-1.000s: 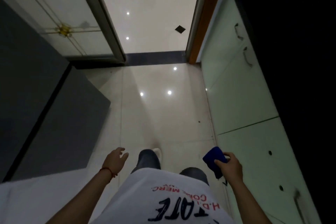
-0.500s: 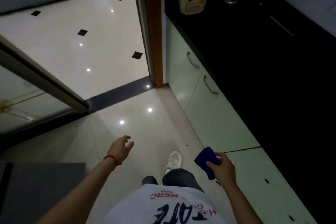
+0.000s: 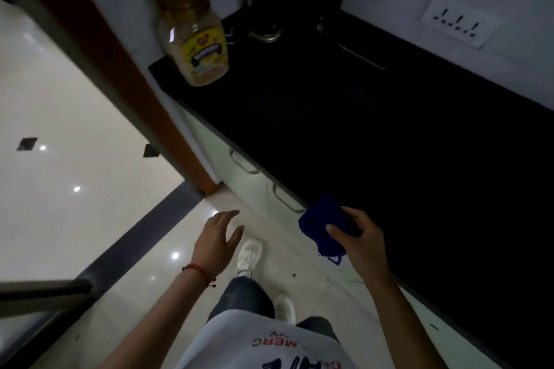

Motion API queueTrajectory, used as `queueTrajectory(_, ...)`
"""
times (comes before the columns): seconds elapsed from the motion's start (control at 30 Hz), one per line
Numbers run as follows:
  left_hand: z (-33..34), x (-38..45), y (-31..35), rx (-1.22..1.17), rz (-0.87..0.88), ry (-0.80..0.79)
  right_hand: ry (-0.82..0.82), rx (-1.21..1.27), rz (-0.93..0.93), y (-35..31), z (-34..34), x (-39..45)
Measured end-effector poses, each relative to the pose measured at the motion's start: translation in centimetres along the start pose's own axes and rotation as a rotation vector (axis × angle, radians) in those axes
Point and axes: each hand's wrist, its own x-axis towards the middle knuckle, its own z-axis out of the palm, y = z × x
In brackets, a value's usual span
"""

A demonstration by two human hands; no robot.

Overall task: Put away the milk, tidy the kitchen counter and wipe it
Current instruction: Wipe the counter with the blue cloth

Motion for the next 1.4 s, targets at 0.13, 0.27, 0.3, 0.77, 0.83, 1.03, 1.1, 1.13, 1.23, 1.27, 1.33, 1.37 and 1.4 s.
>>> queueTrajectory(0.13,-0.9,7.7,4.4,0.038,0.273,-0.008,0.19,0.054,0.063,-1.3,-1.1,3.0)
queueTrajectory(0.27,-1.4,14.7,8.2,0.08,0.489,-0.069,0.353,0.1,0.141,-2.9,-1.3,5.7)
queueTrajectory(0.3,-1.4,16.4,8.9,0.094,0.524,-0.075,0.383,0.113,0.156,-3.3,-1.3,6.5)
queueTrajectory(0.77,2.8,27.1,12.3,0.465,0.68,-0.21,0.553,0.224,0.24,-8.6,-4.8,21.3)
queueTrajectory(0.83,3.1,27.5,12.1,0.47,0.679,-0.203,0.566,0.234,0.24,-9.1,-6.0,24.1)
queueTrajectory(1.03,3.8,27.7,11.8,0.484,0.686,-0.184,0.54,0.372,0.261,-9.8,-9.9,32.2)
queueTrajectory(1.1,3.9,27.8,11.7,0.489,0.684,-0.174,0.53,0.428,0.279,-9.8,-10.8,34.6)
queueTrajectory(1.13,4.0,27.8,11.6,0.489,0.685,-0.168,0.523,0.459,0.287,-9.7,-11.1,35.7)
queueTrajectory(1.23,4.0,27.8,11.7,0.474,0.687,-0.151,0.511,0.389,0.311,-8.8,-11.7,38.2)
queueTrajectory(1.27,4.0,27.8,11.7,0.473,0.685,-0.154,0.503,0.276,0.31,-8.3,-11.8,38.8)
queueTrajectory(1.33,4.0,27.7,11.6,0.47,0.687,-0.138,0.481,0.023,0.303,-7.4,-11.7,39.3)
queueTrajectory(1.37,4.1,27.8,11.6,0.473,0.685,-0.133,0.483,-0.054,0.296,-7.0,-11.6,39.3)
queueTrajectory(1.4,4.1,27.8,11.6,0.484,0.684,-0.131,0.492,-0.094,0.284,-6.7,-11.6,39.4)
